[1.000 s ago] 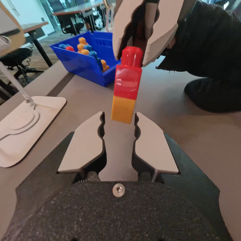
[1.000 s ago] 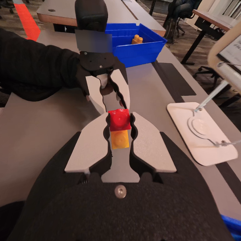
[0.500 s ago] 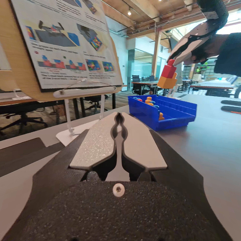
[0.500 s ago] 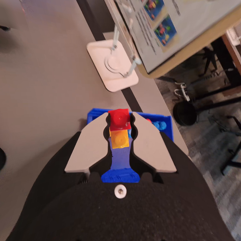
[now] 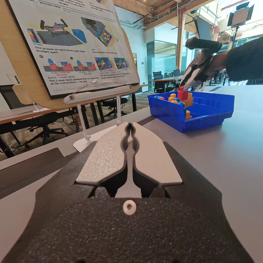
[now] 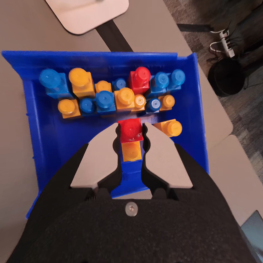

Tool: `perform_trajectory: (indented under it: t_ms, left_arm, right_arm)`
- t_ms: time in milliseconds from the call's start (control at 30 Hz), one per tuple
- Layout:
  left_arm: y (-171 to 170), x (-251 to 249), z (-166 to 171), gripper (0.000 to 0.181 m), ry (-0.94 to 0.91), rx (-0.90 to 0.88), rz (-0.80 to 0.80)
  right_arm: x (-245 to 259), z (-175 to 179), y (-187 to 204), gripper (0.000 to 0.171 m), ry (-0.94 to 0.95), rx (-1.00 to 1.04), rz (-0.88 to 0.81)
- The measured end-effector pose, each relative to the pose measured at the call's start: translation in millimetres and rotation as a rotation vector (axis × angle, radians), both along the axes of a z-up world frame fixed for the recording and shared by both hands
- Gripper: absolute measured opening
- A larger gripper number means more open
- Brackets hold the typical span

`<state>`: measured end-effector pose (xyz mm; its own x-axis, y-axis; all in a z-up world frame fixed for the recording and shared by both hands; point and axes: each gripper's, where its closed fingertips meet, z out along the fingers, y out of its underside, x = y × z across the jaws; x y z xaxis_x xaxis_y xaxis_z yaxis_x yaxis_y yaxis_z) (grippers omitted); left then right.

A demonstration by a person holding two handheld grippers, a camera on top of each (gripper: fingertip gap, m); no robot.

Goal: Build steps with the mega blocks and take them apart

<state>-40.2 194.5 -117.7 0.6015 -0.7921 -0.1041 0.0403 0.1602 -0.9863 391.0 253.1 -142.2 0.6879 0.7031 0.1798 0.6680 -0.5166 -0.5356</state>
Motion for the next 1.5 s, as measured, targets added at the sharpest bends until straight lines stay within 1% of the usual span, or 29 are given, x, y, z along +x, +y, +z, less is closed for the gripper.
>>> perform_trajectory:
  t_ms: [100,267,433,600,700,800,867,967,1033,1100,1167,1267,1367,1500]
  left_arm:
    - [-2.4,5.3,-6.0,0.0,0.027,0.004,-0.012]
    - [-4.3,10.6,-11.9,0.0,0.055,0.006,-0.027]
    - [-5.1,12.9,-14.9,0.0,0.065,-0.002,-0.042]
    - [-6.4,13.6,-14.8,0.0,0.066,-0.002,-0.045]
    - [-8.3,14.5,-13.5,0.0,0.052,-0.009,-0.055]
    - [-9.5,15.1,-12.1,0.0,0.053,0.001,-0.055]
    - [-9.7,15.1,-11.5,0.0,0.053,0.005,-0.054]
    - [-9.3,14.5,-11.7,0.0,0.064,0.017,-0.045]
    - [-8.8,14.2,-11.3,0.0,0.06,0.014,-0.042]
    - [-8.0,13.9,-12.0,0.0,0.058,0.006,-0.042]
    - [-7.7,13.0,-12.0,0.0,0.056,-0.001,-0.041]
    - [-7.4,10.4,-9.1,0.0,0.051,0.002,-0.034]
    - [-8.0,7.7,-4.8,0.0,0.037,0.003,-0.03]
    - [-10.1,6.9,-1.8,0.0,0.023,-0.006,-0.038]
  right_arm:
    - [5.2,-17.5,5.8,0.029,0.025,-0.02,-0.007]
    - [12.2,-35.1,9.3,0.029,0.028,-0.054,-0.018]
    - [15.1,-36.6,9.8,0.029,0.062,-0.046,-0.034]
    - [17.4,-34.2,6.4,0.029,0.015,-0.035,-0.048]
    - [8.5,-8.5,7.6,0.036,0.041,0.025,-0.044]
    - [-10.8,40.5,10.6,0.039,0.074,0.146,-0.024]
    - [-40.1,82.3,7.9,0.04,0.145,0.254,0.018]
    - [-98.6,137.4,-9.8,0.04,0.238,0.445,0.119]
    - [-134.5,160.4,-23.0,0.037,0.272,0.562,0.155]
    - [-170.0,170.1,-36.3,0.036,0.348,0.618,0.17]
    - [-204.5,168.2,-48.2,0.034,0.445,0.637,0.176]
    - [-249.4,146.8,-58.7,0.033,0.544,0.64,0.155]
    - [-285.1,114.0,-61.3,0.031,0.649,0.606,0.093]
    - [-322.1,56.2,-61.6,0.029,0.735,0.508,0.022]
